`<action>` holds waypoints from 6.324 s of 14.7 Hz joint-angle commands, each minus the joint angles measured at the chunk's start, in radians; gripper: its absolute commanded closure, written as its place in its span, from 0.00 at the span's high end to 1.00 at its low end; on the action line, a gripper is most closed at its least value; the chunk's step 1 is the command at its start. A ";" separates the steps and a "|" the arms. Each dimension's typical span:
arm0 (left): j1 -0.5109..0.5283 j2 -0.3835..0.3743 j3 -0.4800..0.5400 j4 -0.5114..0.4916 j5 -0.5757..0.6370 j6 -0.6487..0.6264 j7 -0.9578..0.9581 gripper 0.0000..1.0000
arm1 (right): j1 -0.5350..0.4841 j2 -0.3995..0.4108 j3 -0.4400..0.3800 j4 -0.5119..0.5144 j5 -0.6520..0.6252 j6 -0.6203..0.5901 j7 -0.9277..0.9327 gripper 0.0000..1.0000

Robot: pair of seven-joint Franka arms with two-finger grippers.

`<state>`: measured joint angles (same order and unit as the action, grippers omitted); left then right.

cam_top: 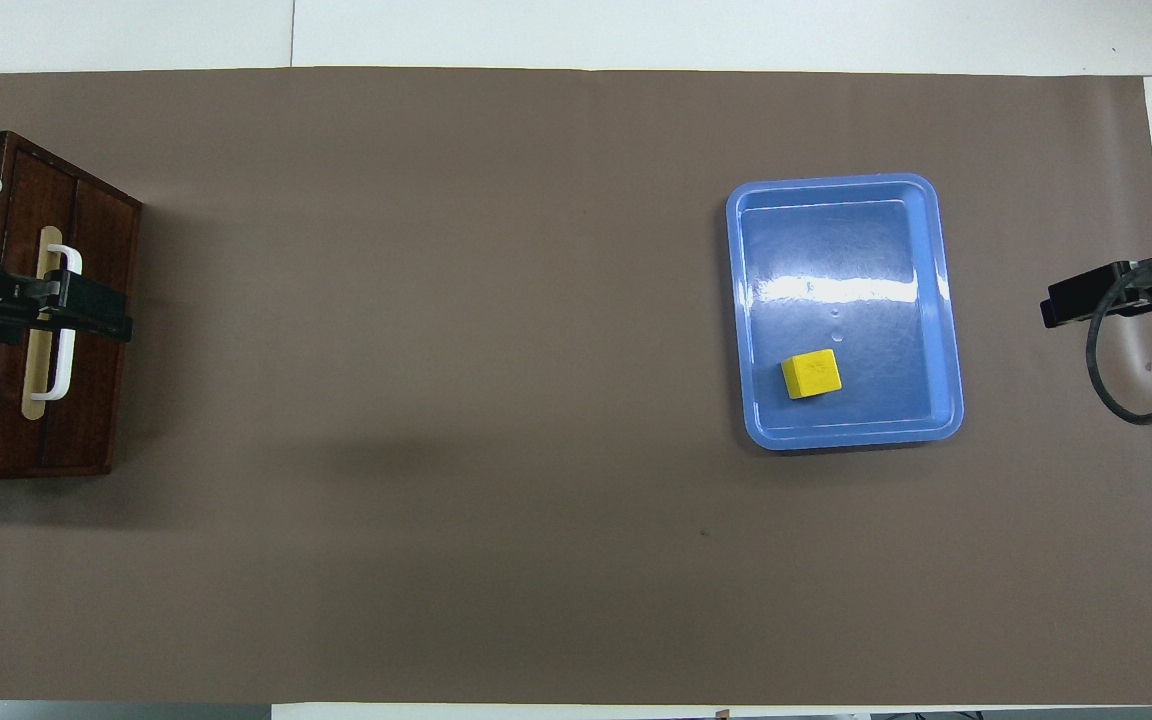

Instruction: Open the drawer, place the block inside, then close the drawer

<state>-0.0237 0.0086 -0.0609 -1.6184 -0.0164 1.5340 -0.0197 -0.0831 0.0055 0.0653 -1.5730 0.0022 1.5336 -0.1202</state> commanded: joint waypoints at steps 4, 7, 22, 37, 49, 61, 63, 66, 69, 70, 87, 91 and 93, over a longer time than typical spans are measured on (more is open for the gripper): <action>-0.005 -0.015 0.007 -0.008 -0.004 -0.002 0.012 1.00 | -0.009 -0.015 0.015 -0.010 -0.022 -0.004 0.016 1.00; -0.005 -0.015 0.009 -0.008 -0.004 -0.002 0.011 1.00 | -0.020 -0.013 0.015 -0.010 -0.021 0.008 0.016 1.00; -0.005 -0.015 0.007 -0.008 -0.004 -0.002 0.011 1.00 | -0.020 -0.050 0.013 -0.076 -0.002 -0.010 0.152 1.00; -0.005 -0.015 0.009 -0.008 -0.004 -0.002 0.011 1.00 | -0.026 0.074 0.011 -0.366 0.444 0.302 1.092 1.00; -0.005 -0.015 0.007 -0.008 -0.004 -0.002 0.011 1.00 | -0.043 0.287 0.007 -0.382 0.610 0.376 1.143 1.00; -0.048 -0.064 -0.004 -0.088 0.044 0.025 -0.020 1.00 | -0.041 0.329 0.007 -0.409 0.657 0.407 0.996 1.00; -0.062 -0.101 -0.004 -0.225 0.165 0.205 -0.026 1.00 | -0.041 0.324 0.007 -0.418 0.656 0.407 0.976 1.00; -0.044 -0.089 -0.002 -0.348 0.293 0.383 -0.080 1.00 | -0.041 0.321 0.007 -0.432 0.657 0.418 0.959 1.00; -0.024 -0.041 -0.002 -0.406 0.410 0.491 -0.138 1.00 | -0.041 0.321 0.007 -0.437 0.657 0.425 0.958 1.00; -0.024 -0.018 -0.002 -0.412 0.447 0.508 -0.163 1.00 | -0.041 0.321 0.005 -0.437 0.657 0.425 0.958 1.00; -0.090 0.125 -0.005 -0.466 0.569 0.729 -0.359 1.00 | -0.032 0.304 0.004 -0.369 0.654 0.408 0.968 0.00; -0.182 0.126 -0.005 -0.442 0.463 0.703 -0.393 1.00 | -0.030 0.274 0.002 -0.311 0.634 0.356 0.971 0.00; -0.217 0.128 -0.005 -0.422 0.437 0.669 -0.408 1.00 | -0.029 0.261 0.002 -0.260 0.607 0.309 0.973 0.00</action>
<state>-0.1878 0.1201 -0.0710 -2.0716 0.4656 2.2423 -0.3994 -0.1096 0.2846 0.0675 -1.8785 0.6292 1.8941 0.8689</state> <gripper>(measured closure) 0.000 0.449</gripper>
